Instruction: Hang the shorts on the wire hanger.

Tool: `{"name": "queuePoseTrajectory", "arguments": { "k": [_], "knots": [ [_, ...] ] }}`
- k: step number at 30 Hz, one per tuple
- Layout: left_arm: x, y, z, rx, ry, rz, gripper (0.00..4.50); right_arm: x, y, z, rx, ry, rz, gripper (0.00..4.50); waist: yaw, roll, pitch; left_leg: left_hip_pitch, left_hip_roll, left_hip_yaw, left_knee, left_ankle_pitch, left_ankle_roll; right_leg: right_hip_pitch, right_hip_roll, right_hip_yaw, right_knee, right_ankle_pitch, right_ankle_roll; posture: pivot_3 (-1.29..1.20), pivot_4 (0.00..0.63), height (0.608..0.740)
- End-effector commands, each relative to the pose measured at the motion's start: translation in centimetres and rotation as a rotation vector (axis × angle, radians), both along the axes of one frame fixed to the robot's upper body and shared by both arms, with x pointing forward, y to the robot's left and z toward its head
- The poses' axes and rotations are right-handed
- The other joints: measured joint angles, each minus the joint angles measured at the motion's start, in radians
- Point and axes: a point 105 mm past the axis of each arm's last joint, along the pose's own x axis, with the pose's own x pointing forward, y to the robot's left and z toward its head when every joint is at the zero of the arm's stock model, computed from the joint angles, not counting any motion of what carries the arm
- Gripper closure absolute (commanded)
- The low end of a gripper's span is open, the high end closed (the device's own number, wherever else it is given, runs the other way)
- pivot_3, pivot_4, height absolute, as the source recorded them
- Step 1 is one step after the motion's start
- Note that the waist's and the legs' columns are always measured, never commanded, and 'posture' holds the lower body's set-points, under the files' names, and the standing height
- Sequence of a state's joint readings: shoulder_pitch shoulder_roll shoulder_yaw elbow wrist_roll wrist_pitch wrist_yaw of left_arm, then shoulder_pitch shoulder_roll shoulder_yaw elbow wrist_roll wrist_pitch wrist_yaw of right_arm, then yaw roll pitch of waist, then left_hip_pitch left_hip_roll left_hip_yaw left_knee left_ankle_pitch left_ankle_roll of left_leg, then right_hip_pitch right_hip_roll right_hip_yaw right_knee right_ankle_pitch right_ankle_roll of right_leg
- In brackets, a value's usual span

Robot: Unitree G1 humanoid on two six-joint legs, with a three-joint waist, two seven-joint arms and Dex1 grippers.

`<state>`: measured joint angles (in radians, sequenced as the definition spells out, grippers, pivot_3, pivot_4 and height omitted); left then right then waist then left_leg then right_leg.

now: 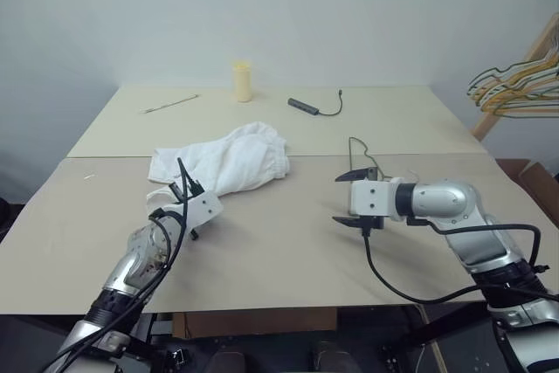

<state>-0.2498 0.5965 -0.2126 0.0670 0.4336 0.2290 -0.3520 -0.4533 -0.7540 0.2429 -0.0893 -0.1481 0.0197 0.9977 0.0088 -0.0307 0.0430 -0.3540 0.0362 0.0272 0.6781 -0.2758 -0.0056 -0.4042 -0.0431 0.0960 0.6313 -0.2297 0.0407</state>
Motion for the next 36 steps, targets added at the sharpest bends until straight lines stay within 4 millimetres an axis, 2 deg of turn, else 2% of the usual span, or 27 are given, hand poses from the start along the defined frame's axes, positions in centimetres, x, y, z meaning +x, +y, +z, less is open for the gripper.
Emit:
{"name": "queuePoseTrajectory", "arguments": {
  "k": [1,4,8,12,15,20,26,32,36],
  "knots": [
    [-1.3,-0.9,3.0,-0.081,-0.052,-0.071,4.46,0.3,0.1,1.4,0.007,-0.061,0.000,0.00,-0.001,0.000,0.000,0.000,0.000,0.000,0.000,0.000,0.000,0.000,0.000,0.000,0.000,0.000,0.000,0.05,0.000,0.740],
    [-4.2,-1.8,4.4,-0.147,-0.037,-0.200,4.46,0.3,0.1,1.5,0.010,-0.069,0.000,0.00,-0.007,0.000,0.000,-0.001,0.001,0.000,-0.001,0.000,0.000,-0.001,0.000,0.000,0.000,0.000,0.000,0.05,0.000,0.740],
    [-7.6,-1.9,5.4,-0.144,-0.017,-0.335,4.46,0.7,0.6,1.5,0.002,-0.096,0.006,0.00,-0.012,0.000,0.000,0.000,0.001,0.000,-0.001,0.000,0.000,-0.001,0.000,0.000,0.000,0.000,-0.001,0.06,0.000,0.740],
    [-10.4,-1.7,5.4,-0.170,0.064,-0.409,4.46,1.6,1.3,1.2,-0.032,-0.142,0.025,0.00,-0.018,0.000,0.000,0.001,0.002,0.001,0.000,0.000,0.000,0.000,0.000,0.000,0.000,-0.002,-0.001,0.08,0.000,0.740],
    [-12.4,-1.2,5.0,-0.194,0.152,-0.430,4.46,2.8,2.6,1.3,-0.031,-0.183,0.049,0.00,-0.023,0.000,0.000,0.002,0.002,0.002,0.000,0.000,0.001,0.000,0.000,0.000,0.000,-0.005,0.002,0.09,0.000,0.740],
    [-13.8,0.0,4.4,-0.170,0.211,-0.409,4.46,4.6,4.0,0.8,-0.073,-0.251,0.080,0.00,-0.024,0.001,0.000,0.002,0.003,0.003,0.000,0.000,0.001,-0.001,0.000,0.000,0.001,-0.001,-0.003,0.10,0.000,0.740],
    [-13.7,0.2,4.3,-0.174,0.207,-0.393,4.46,5.8,5.0,-0.8,-0.172,-0.314,0.165,0.00,-0.018,0.001,0.000,0.001,0.003,0.003,-0.001,0.000,0.001,0.000,0.000,0.000,0.000,-0.001,-0.004,0.11,0.000,0.740],
    [-13.6,0.3,4.3,-0.161,0.200,-0.375,4.46,4.6,3.6,-3.0,-0.302,-0.250,0.275,0.00,-0.018,0.001,0.000,0.001,0.003,0.003,-0.002,0.000,0.001,-0.001,0.000,0.000,0.000,-0.001,-0.003,0.12,0.000,0.740],
    [-13.7,0.6,4.2,-0.166,0.211,-0.364,4.46,5.5,4.1,-3.8,-0.328,-0.305,0.265,0.00,-0.025,0.000,0.000,0.002,0.003,0.003,-0.002,0.000,0.001,0.000,0.000,0.000,0.001,-0.001,-0.004,0.12,0.000,0.740]
  ]
}}
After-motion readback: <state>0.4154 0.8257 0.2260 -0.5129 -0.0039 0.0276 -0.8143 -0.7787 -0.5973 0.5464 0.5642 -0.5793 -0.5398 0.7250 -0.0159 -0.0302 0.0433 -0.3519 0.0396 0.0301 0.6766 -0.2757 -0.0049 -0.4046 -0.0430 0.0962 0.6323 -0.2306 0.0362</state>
